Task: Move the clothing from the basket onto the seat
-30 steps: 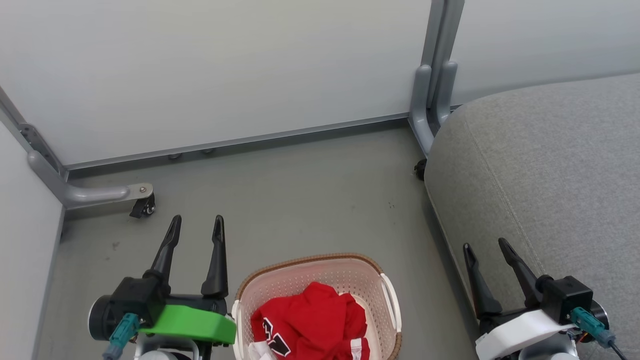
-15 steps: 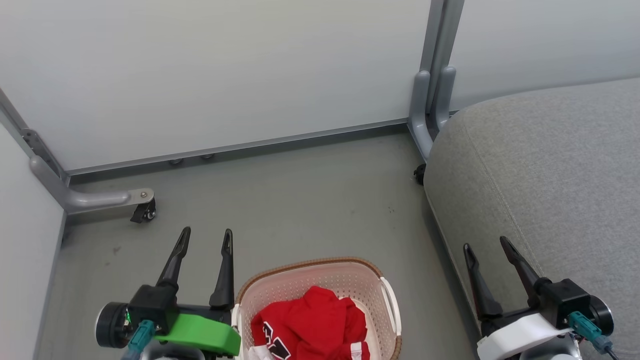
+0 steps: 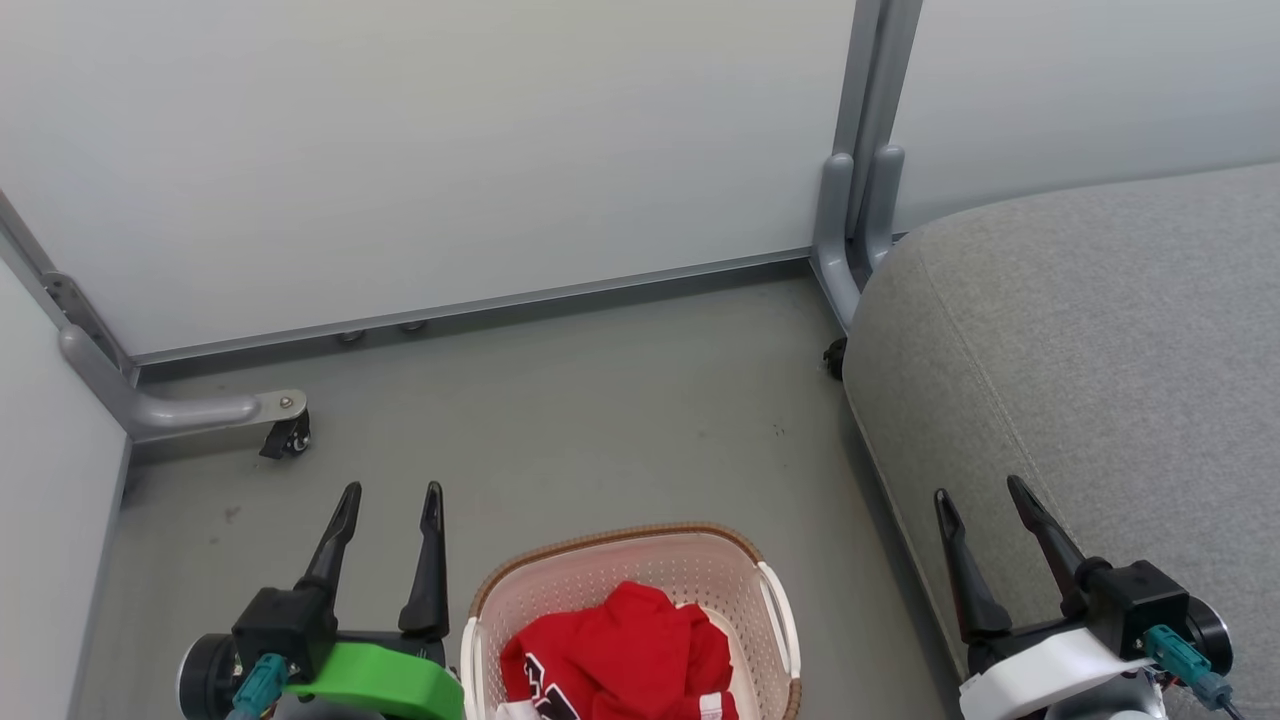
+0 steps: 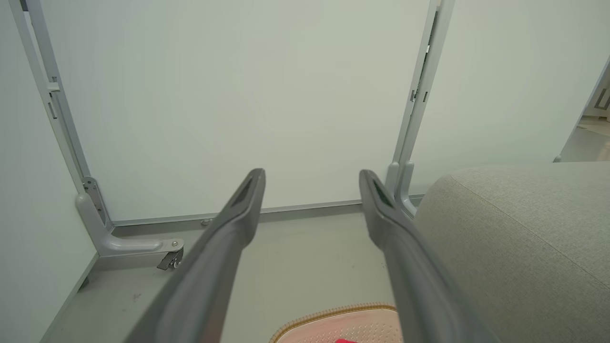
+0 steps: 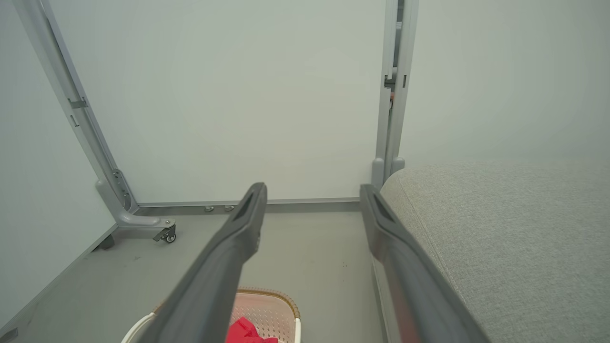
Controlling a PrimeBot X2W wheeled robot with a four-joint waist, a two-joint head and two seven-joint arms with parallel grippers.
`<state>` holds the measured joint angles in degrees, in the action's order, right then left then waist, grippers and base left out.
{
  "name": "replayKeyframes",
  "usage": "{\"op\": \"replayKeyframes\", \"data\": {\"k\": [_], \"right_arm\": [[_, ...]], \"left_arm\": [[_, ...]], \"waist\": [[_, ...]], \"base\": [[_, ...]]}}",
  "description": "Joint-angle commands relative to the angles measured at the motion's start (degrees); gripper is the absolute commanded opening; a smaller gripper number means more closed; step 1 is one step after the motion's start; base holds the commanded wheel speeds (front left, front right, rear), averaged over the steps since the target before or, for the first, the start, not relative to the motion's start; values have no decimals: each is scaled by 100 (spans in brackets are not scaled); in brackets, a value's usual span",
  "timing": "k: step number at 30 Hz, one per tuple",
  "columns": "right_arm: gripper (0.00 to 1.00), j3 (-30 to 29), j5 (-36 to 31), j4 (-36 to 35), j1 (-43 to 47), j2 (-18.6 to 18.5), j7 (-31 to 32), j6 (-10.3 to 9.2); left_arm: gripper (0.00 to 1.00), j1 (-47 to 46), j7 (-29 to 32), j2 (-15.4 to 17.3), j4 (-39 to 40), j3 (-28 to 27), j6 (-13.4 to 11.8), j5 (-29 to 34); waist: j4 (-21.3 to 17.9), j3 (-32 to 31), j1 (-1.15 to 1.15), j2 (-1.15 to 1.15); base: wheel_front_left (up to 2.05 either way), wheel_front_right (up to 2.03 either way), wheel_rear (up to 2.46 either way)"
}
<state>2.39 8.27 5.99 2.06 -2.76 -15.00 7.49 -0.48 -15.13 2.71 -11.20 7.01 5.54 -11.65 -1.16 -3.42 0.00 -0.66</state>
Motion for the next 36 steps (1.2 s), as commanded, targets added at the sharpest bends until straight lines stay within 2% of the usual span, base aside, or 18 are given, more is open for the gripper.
{"op": "replayKeyframes", "data": {"k": [1,23,30,36], "right_arm": [[100,-13,30,9,78,-23,-27,1],[100,-3,142,19,80,-24,-27,1],[100,-42,-28,17,-75,-22,-27,1],[100,-166,-51,-128,-498,-22,-26,1]], "left_arm": [[100,94,-3,32,-13,-33,24,-43],[100,77,-3,32,-82,10,84,171],[100,-196,-3,30,-276,399,81,384],[100,-815,-3,30,-673,839,106,663]], "waist": [[1,-11,0,66],[-1,-1,0,66],[51,480,0,66],[82,1381,0,66]], "base": [[0,0,0],[0,0,0],[0,0,0],[0,0,0]]}}
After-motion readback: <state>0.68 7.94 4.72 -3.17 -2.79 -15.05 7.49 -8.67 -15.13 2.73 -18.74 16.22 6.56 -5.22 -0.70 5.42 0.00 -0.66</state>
